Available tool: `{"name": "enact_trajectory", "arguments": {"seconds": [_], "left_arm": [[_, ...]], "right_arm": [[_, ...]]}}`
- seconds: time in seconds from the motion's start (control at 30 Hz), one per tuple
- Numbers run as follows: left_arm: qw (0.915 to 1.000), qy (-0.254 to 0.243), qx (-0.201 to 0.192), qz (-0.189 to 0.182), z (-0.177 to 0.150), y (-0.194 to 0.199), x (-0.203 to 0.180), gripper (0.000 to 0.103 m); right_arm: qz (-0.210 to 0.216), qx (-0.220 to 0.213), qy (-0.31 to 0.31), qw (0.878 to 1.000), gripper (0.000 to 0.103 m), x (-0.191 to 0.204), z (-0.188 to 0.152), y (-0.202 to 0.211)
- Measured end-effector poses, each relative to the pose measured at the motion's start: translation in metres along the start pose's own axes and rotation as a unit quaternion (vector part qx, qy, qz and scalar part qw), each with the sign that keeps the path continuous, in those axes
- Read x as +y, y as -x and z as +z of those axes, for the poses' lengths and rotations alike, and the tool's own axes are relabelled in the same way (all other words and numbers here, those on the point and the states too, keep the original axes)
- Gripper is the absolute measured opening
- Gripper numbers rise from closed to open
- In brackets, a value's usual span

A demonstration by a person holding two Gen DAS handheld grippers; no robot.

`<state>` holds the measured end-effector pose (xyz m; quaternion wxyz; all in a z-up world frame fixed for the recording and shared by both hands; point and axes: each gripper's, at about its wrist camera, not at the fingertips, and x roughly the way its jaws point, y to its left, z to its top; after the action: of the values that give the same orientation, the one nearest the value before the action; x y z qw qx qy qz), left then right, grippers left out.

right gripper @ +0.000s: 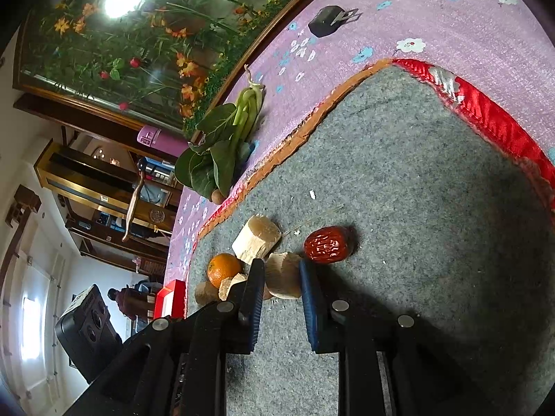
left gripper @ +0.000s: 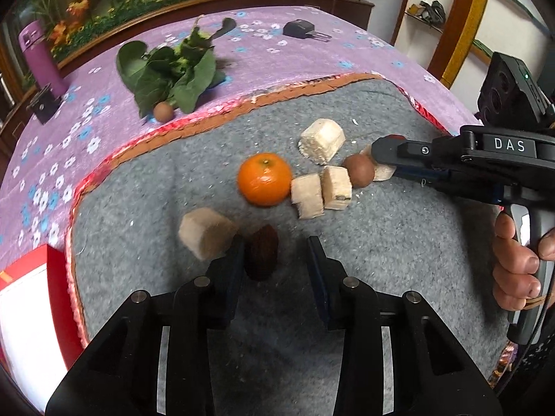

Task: Organize fruits
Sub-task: 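Grasp a red date with the left tool while the right tool grasps a tan cube, then carry the date with the left tool into the white tray while the right tool drops the cube there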

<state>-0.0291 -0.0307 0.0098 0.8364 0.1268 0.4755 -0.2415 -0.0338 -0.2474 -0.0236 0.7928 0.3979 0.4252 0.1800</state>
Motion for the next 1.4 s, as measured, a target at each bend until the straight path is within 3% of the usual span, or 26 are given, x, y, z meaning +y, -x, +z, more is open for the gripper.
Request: {"name": "enact_trajectory", "arguments": {"seconds": [0.17, 0.53, 0.73, 0.97, 1.4], "left_arm": [[1.0000, -0.001, -0.009, -0.003, -0.003, 0.002, -0.003, 0.015], [0.9956, 0.066, -0.067, 0.005, -0.028, 0.032, 0.006, 0.015], [0.9896, 0.093, -0.108, 0.020, -0.050, 0.069, 0.008, 0.015], [0.9804, 0.113, -0.140, 0.080, -0.076, 0.098, 0.014, 0.015], [0.9608, 0.139, -0.179, 0.161, -0.094, 0.130, 0.039, 0.015]], "right_arm": [[-0.001, -0.003, 0.005, 1.000, 0.020, 0.001, 0.001, 0.000], [0.051, -0.040, 0.034, 0.997, 0.018, 0.016, 0.001, 0.014], [0.051, -0.041, 0.057, 0.996, 0.016, 0.026, 0.000, 0.012], [0.035, -0.029, 0.072, 0.996, 0.016, 0.032, -0.004, 0.003], [0.032, -0.029, 0.084, 0.996, 0.016, 0.036, -0.005, -0.004]]}}
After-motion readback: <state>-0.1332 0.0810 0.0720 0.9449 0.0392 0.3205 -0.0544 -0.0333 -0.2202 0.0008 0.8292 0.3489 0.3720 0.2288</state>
